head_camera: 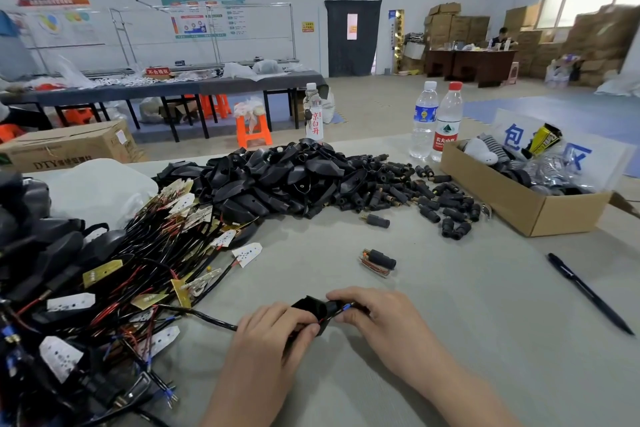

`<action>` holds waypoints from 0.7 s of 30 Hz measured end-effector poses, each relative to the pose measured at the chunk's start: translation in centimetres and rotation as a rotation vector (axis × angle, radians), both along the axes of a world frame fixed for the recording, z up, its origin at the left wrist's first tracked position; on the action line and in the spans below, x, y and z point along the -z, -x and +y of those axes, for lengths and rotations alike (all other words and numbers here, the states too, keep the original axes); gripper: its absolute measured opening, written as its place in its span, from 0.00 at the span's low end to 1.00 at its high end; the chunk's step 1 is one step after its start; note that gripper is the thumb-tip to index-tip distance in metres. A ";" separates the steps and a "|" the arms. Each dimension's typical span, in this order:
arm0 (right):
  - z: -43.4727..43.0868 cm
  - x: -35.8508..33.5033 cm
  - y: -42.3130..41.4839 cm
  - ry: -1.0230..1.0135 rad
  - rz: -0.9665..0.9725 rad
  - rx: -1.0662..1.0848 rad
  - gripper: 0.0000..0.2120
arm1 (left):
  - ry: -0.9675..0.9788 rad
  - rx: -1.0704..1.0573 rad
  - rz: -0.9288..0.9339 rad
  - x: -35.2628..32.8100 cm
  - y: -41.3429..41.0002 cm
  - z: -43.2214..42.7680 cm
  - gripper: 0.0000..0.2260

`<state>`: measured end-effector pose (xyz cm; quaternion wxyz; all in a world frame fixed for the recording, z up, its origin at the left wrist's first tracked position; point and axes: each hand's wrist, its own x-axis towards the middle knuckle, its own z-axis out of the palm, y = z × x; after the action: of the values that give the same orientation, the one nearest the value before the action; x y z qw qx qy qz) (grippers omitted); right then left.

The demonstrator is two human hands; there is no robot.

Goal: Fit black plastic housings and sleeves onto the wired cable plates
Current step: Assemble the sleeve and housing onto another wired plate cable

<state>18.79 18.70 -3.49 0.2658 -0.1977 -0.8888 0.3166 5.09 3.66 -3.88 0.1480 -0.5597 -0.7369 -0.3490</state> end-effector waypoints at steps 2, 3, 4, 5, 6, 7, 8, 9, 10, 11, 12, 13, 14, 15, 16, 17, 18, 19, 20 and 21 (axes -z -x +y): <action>0.0 0.0 0.1 0.019 0.008 0.005 0.11 | 0.003 -0.001 -0.055 -0.2 -0.3 -0.1 0.10; 0.1 0.1 0.1 0.023 0.008 0.006 0.11 | -0.008 -0.016 -0.095 -0.3 -0.5 -0.1 0.10; 0.1 0.1 0.1 0.027 0.009 0.007 0.11 | -0.029 -0.040 -0.160 -0.2 -0.7 0.0 0.10; 0.1 0.1 0.1 0.035 0.010 0.008 0.11 | -0.052 -0.067 -0.252 -0.2 -0.8 0.0 0.08; 0.2 0.2 0.1 0.046 0.012 0.009 0.11 | -0.071 -0.083 -0.363 -0.2 -0.9 0.1 0.06; 0.2 0.2 0.1 0.050 0.011 0.012 0.11 | -0.093 -0.094 -0.469 -0.3 -0.9 0.1 0.07; 0.3 0.2 0.1 0.047 0.008 0.016 0.12 | -0.114 -0.095 -0.549 -0.5 -0.9 0.1 0.08; 0.3 0.3 0.1 0.044 0.006 0.021 0.12 | -0.132 -0.088 -0.603 -0.7 -0.9 0.0 0.10; 0.4 0.4 0.1 0.042 0.004 0.024 0.13 | -0.142 -0.077 -0.637 -1.0 -0.9 0.0 0.12; 0.4 0.4 0.1 0.040 0.002 0.027 0.13 | -0.144 -0.070 -0.652 -1.2 -1.0 0.0 0.14; 0.5 0.5 0.1 0.034 0.000 0.029 0.12 | -0.145 -0.076 -0.643 -1.3 -1.0 0.0 0.14; 0.5 0.5 0.1 0.029 0.000 0.029 0.12 | -0.145 -0.089 -0.618 -1.3 -1.0 0.0 0.13; 0.4 0.5 0.1 0.027 0.001 0.028 0.12 | -0.145 -0.107 -0.585 -1.2 -1.0 0.0 0.11; 0.4 0.4 0.1 0.030 0.003 0.027 0.12 | -0.140 -0.123 -0.548 -1.1 -1.0 -0.1 0.09; 0.4 0.4 0.0 0.031 0.004 0.028 0.12 | -0.127 -0.133 -0.504 -1.0 -0.9 -0.1 0.09; 0.4 0.4 0.0 0.024 0.005 0.030 0.13 | -0.112 -0.135 -0.454 -0.8 -0.8 -0.1 0.11; 0.4 0.4 -0.1 0.013 0.006 0.035 0.12 | -0.102 -0.132 -0.409 -0.7 -0.7 -0.1 0.12; 0.5 0.4 -0.1 0.004 0.005 0.040 0.12 | -0.098 -0.129 -0.379 -0.6 -0.6 -0.1 0.12; 0.5 0.4 -0.1 0.001 0.005 0.043 0.12 | -0.101 -0.124 -0.360 -0.6 -0.5 -0.1 0.11; 0.5 0.4 -0.1 0.003 0.003 0.045 0.12 | -0.105 -0.117 -0.357 -0.5 -0.4 -0.1 0.09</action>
<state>18.90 19.17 -3.86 0.2739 -0.2174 -0.8833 0.3122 5.54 3.51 -3.34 0.0641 -0.4366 -0.7635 -0.4716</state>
